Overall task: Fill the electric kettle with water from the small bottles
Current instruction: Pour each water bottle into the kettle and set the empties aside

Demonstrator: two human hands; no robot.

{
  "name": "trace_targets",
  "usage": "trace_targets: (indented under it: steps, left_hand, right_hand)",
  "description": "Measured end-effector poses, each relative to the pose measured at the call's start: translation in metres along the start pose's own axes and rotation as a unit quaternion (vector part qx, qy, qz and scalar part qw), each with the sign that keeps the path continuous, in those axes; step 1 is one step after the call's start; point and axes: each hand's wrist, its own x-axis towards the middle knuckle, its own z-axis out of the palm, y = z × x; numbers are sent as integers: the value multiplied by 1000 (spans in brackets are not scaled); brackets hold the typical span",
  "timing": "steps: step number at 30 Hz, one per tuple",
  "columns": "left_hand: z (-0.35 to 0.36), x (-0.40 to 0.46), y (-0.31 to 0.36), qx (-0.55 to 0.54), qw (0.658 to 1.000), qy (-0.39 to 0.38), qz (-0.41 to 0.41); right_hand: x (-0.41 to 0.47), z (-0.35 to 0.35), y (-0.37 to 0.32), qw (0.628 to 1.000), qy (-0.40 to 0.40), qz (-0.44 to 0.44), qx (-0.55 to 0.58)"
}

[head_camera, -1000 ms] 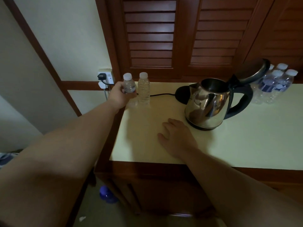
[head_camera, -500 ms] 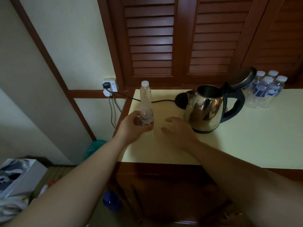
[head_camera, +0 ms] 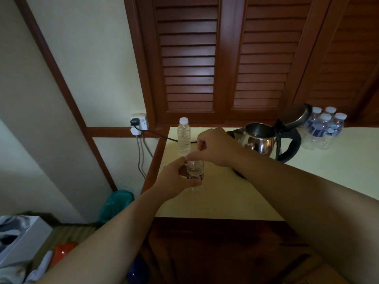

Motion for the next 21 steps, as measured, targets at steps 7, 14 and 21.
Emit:
trace_targets:
  steps: [7, 14, 21]
  left_hand:
    - [-5, 3, -1, 0, 1000, -28, 14]
    - [-8, 4, -3, 1, 999, -36, 21]
    - [-8, 3, -3, 2, 999, -38, 17]
  right_hand:
    - [19, -25, -15, 974, -156, -76, -148]
    - [29, -36, -18, 962, -204, -100, -153]
    - [27, -25, -23, 975, -137, -50, -170]
